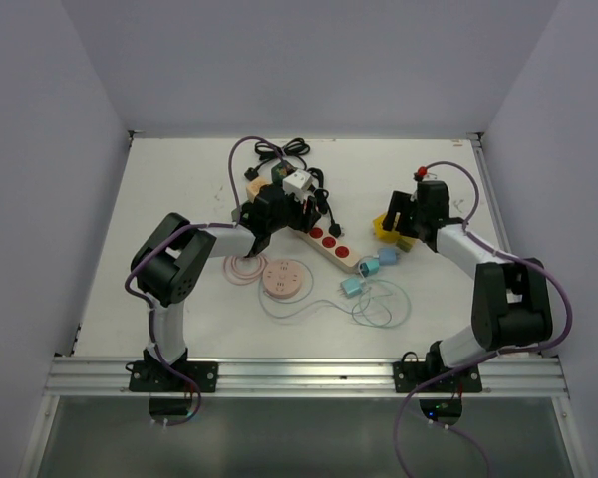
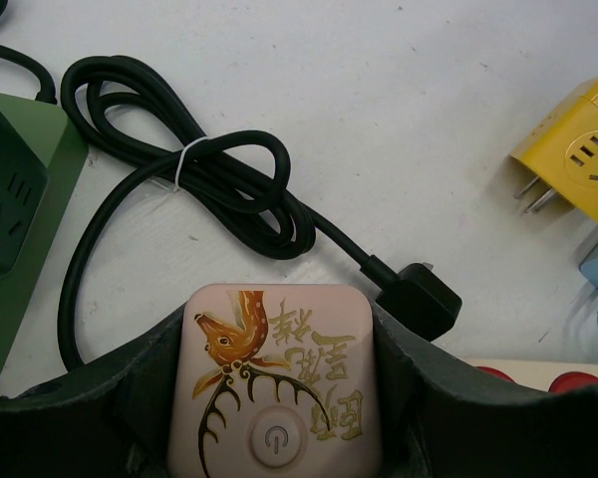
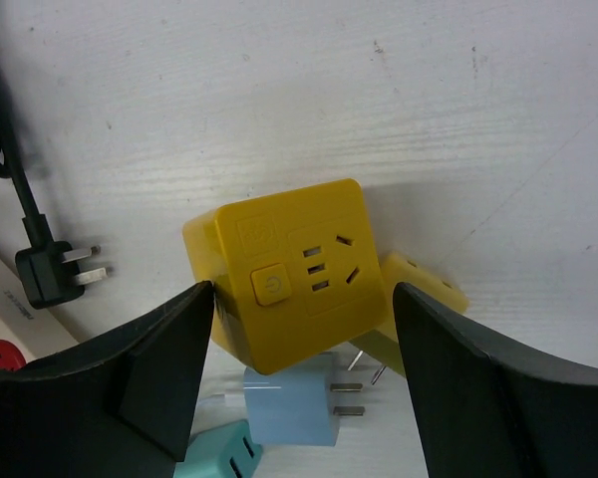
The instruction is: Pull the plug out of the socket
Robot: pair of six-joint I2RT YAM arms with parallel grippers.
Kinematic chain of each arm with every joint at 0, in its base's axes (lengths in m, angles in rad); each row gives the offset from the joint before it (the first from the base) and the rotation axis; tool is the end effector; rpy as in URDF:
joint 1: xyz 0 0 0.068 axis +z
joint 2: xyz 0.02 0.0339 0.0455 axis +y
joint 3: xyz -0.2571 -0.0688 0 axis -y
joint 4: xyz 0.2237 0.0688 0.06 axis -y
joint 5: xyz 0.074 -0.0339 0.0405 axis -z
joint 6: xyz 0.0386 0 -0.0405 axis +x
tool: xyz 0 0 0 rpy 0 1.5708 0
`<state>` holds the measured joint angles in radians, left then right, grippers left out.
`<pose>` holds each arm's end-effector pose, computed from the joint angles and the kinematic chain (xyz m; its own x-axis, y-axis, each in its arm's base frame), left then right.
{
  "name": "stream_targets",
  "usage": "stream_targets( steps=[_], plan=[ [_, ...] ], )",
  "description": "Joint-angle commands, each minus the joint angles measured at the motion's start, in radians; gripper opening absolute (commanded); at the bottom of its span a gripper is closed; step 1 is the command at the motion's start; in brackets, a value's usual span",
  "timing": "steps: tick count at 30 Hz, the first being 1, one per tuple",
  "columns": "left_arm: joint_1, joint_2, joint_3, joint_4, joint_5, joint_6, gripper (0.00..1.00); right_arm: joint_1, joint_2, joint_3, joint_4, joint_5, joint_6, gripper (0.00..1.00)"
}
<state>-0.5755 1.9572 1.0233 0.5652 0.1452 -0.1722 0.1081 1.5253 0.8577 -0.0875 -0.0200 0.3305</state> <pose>0.3349 -0.2239 0.1670 -0.4096 0.0636 -0.9101 0.5903 0.7791 -0.2112 0.3013 0.0335 0.2018 -0.6842 0.2521 -0.6843 0.1054 0.9627 0.2493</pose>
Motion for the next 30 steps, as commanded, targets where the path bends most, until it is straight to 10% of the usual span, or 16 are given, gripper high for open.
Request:
stream_targets(
  steps=[1, 14, 24, 30],
  plan=[
    [0.009, -0.024, 0.011, -0.077, -0.001, -0.039, 0.0, -0.015, -0.036, 0.027, -0.017, 0.023, 0.016, 0.75],
    [0.009, -0.029, 0.004, -0.076, 0.002, -0.033, 0.0, -0.14, 0.03, -0.023, 0.123, -0.245, 0.113, 0.52],
    [0.009, -0.035, 0.014, -0.077, 0.01, -0.033, 0.0, -0.116, -0.209, -0.084, 0.231, -0.248, 0.045, 0.8],
    [0.009, -0.049, 0.012, -0.076, 0.011, -0.049, 0.0, 0.172, -0.153, -0.106, 0.324, -0.402, -0.189, 0.81]
  ],
)
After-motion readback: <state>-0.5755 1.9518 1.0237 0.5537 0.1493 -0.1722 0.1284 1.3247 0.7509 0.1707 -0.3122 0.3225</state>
